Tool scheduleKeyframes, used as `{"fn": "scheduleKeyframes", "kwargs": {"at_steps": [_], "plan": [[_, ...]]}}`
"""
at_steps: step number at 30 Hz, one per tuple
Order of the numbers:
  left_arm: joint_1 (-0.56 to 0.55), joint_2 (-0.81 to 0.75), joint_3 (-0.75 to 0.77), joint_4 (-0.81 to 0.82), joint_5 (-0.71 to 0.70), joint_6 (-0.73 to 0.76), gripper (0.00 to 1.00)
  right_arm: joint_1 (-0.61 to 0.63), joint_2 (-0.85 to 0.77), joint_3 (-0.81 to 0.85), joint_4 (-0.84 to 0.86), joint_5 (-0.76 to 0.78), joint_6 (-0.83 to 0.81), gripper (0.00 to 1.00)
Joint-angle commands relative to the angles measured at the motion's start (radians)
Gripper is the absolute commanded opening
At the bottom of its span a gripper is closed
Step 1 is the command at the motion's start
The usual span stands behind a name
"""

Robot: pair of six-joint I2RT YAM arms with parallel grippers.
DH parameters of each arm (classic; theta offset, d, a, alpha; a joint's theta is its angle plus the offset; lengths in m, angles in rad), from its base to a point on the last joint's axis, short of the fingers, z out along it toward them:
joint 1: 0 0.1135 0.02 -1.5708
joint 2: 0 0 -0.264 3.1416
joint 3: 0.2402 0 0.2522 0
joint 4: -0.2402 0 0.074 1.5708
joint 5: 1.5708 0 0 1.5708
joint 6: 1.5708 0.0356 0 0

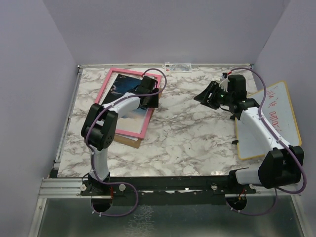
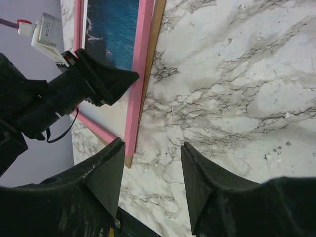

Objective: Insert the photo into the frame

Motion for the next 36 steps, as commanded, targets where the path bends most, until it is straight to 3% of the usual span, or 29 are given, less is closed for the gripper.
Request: {"fn": "scheduleKeyframes", "kwargs": {"at_steps": [1,12,18,21,23,27,30,36], "plan": [[-0.006,0.076,0.075,-0.052,-0.044,0.036,0.59,0.004,0.019,-0.014,-0.019,0.031,0.009,0.53],[-0.009,0.158,0.143,-0.096,-0.056,0.068,0.45,0.005,0.034,-0.027,-0.014,0.04,0.024,0.45],[-0.018,0.15,0.169,-0.125,-0.044,0.079,0.27,0.005,0.036,-0.035,-0.015,0.045,0.027,0.44],[-0.018,0.129,0.178,-0.143,-0.045,0.089,0.14,0.005,0.037,-0.04,-0.009,0.035,0.034,0.44],[-0.018,0.118,0.199,-0.174,-0.044,0.095,0.01,0.005,0.038,-0.043,-0.005,0.026,0.038,0.44],[-0.018,0.082,0.227,-0.23,-0.038,0.099,0.0,0.005,0.052,-0.052,0.022,-0.026,0.049,0.45],[-0.018,0.044,0.244,-0.267,-0.025,0.091,0.0,0.014,0.072,-0.079,0.088,-0.104,0.072,0.52],[-0.018,-0.037,0.268,-0.32,0.012,0.064,0.0,0.108,0.13,-0.106,0.272,-0.188,0.143,0.75]]}}
